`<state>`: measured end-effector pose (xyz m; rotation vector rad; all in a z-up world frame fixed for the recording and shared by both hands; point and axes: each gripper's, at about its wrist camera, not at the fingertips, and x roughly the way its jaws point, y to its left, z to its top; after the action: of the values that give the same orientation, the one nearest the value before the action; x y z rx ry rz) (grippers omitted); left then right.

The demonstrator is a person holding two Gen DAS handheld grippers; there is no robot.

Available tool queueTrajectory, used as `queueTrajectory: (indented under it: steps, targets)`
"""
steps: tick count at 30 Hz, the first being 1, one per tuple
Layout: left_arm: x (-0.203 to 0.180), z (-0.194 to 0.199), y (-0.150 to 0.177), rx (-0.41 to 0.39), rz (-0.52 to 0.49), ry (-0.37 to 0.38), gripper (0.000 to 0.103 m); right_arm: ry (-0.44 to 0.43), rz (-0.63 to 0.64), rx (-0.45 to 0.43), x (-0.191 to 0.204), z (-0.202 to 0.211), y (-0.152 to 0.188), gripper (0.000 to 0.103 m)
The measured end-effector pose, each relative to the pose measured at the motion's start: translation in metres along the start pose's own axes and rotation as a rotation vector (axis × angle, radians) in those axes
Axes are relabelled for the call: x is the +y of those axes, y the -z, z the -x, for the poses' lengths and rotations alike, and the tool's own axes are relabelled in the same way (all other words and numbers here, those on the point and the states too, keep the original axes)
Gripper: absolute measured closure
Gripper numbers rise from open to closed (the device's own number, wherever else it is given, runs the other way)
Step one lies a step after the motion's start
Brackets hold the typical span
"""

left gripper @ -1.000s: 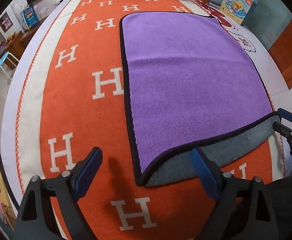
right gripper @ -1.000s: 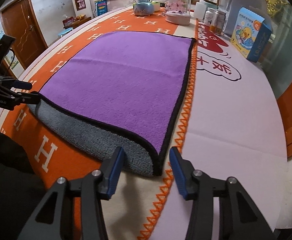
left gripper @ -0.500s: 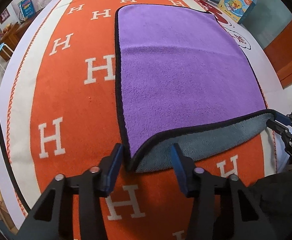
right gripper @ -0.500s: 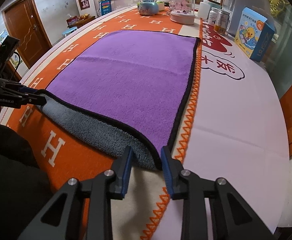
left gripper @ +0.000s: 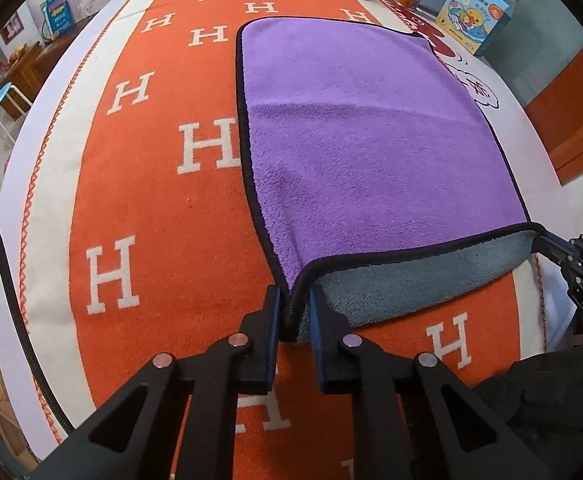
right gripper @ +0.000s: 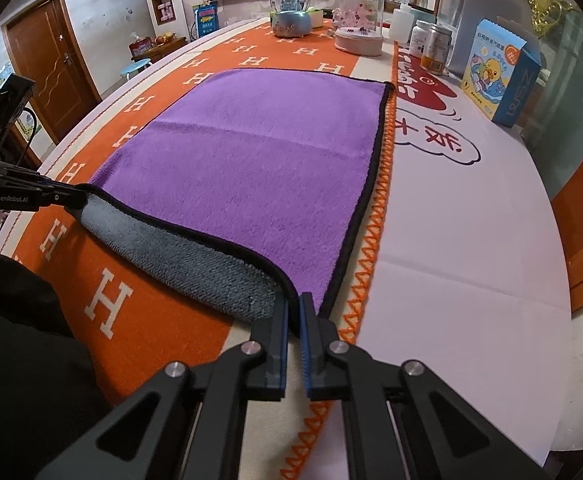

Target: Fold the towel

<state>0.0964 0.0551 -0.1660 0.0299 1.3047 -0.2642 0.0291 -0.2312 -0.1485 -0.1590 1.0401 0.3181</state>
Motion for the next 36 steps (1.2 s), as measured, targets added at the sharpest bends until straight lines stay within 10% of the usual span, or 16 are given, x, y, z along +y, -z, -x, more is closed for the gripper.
queueTrajectory:
  steps: [18,36]
  targets:
    - [0.017,0.04,-0.019,-0.026,0.048,0.038,0.091,0.003,-0.003,-0.08,-0.007,0.029,-0.027,0.098]
    - [0.018,0.092,-0.129,-0.163,0.031,0.019,0.091,0.06,0.004,-0.207,-0.037,0.041,-0.11,0.098]
